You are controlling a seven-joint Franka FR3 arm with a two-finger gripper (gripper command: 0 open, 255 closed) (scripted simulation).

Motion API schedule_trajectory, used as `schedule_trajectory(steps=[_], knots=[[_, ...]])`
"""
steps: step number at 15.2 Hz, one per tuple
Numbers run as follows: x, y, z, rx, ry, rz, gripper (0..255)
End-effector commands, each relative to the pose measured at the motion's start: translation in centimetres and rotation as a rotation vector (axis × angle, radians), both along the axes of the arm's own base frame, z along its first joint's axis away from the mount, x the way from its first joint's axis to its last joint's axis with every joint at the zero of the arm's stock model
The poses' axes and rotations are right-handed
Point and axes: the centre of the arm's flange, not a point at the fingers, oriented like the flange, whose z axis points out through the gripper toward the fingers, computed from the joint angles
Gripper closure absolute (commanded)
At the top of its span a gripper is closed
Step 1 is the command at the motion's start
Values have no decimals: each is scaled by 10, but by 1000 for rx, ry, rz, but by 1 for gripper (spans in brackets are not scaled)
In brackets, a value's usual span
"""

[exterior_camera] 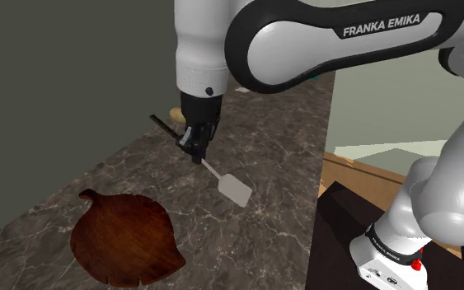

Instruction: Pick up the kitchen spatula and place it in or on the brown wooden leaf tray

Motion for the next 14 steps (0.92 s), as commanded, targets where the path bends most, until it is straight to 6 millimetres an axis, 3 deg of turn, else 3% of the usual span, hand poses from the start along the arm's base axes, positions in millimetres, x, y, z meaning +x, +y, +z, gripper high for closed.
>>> schedule_trajectory(steps=[1,13,14], knots=[[1,28,1,1,0,-3,255],[12,190,5,1,0,-3,255],[12,190,0,1,0,-3,255]])
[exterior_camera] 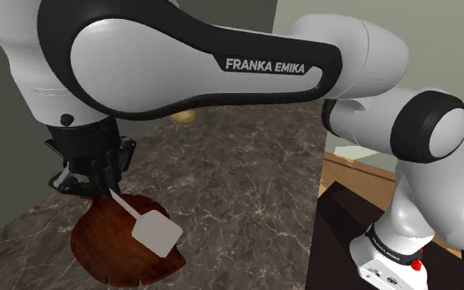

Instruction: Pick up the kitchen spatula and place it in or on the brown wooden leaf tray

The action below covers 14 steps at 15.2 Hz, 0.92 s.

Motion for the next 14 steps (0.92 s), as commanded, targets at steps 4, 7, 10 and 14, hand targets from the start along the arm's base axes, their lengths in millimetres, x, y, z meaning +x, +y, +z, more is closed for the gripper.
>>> schedule_trajectory(steps=[4,7,10,14], knots=[[0,6,-25,-2,0,-4,255],[0,6,-41,-2,0,-4,255],[0,6,-57,-2,0,-4,255],[0,6,-78,-2,0,-4,255]])
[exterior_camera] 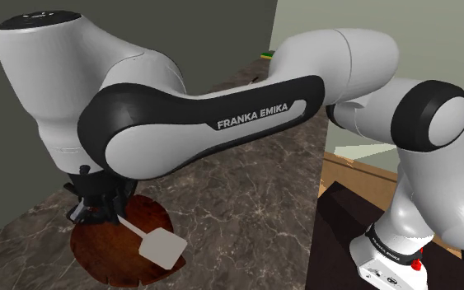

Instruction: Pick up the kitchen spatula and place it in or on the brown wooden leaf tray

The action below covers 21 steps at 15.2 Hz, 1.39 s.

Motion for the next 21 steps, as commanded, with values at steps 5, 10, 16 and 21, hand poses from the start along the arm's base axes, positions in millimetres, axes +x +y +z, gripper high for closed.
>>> schedule_trajectory(steps=[5,10,16,21], knots=[[-1,0,-10,0,0,0,255],[-1,0,-10,0,0,0,0],[-2,0,16,0,0,0,0],[-4,-1,40,0,0,0,0]])
